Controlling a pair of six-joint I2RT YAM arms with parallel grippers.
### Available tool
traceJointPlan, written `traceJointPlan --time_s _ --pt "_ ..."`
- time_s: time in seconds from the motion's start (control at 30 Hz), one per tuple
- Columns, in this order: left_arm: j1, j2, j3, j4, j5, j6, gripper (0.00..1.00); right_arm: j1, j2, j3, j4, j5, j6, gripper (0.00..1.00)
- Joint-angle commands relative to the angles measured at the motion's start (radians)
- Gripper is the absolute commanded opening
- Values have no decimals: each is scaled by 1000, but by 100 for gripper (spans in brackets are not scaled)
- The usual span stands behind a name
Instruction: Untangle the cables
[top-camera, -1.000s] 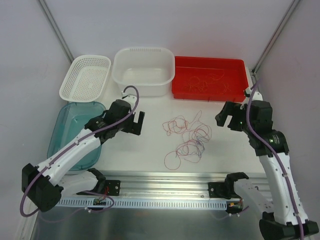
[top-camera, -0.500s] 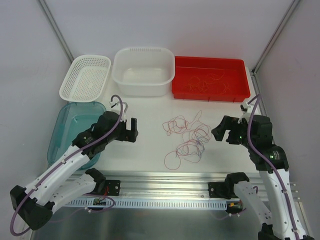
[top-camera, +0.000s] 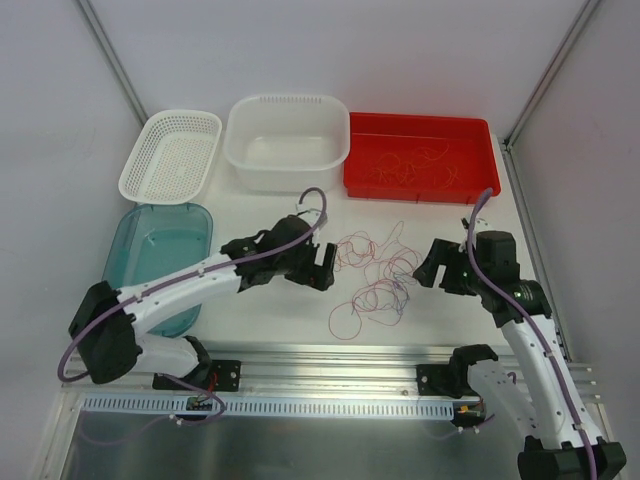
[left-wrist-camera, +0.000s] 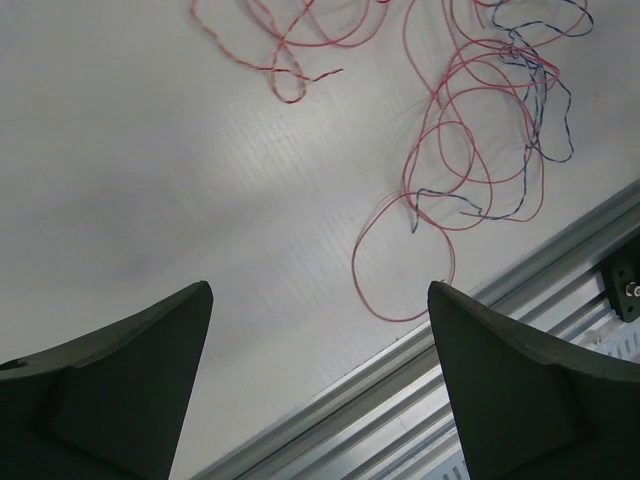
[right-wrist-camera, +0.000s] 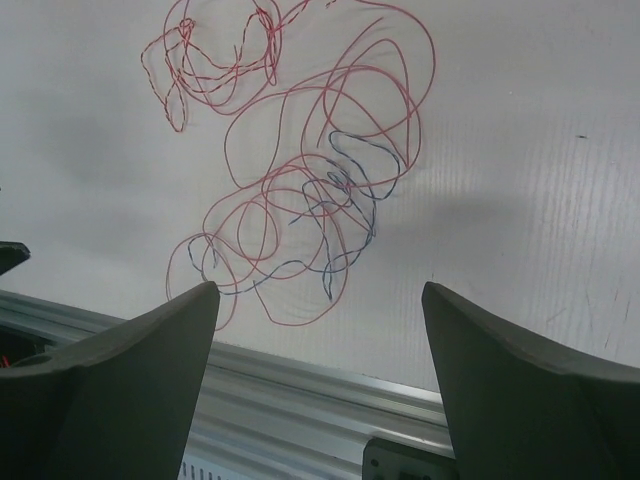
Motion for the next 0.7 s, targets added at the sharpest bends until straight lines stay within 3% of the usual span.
traceJointPlan --time_s 0.0,0.1,0.37,0.5,0.67 --pt "-68 125 123 92 18 48 90 8 35 4 79 -24 25 87" --pt "-100 264 234 92 -5 84 90 11 46 -36 125 -22 50 87" --pt "-103 512 447 90 -187 -13 81 34 33 -94 137 -21 24 86" --pt "-102 628 570 92 -168 125 79 34 23 -82 141 -42 -1 86" --pt "-97 680 605 90 -138 353 71 34 3 -68 121 -53 -25 86"
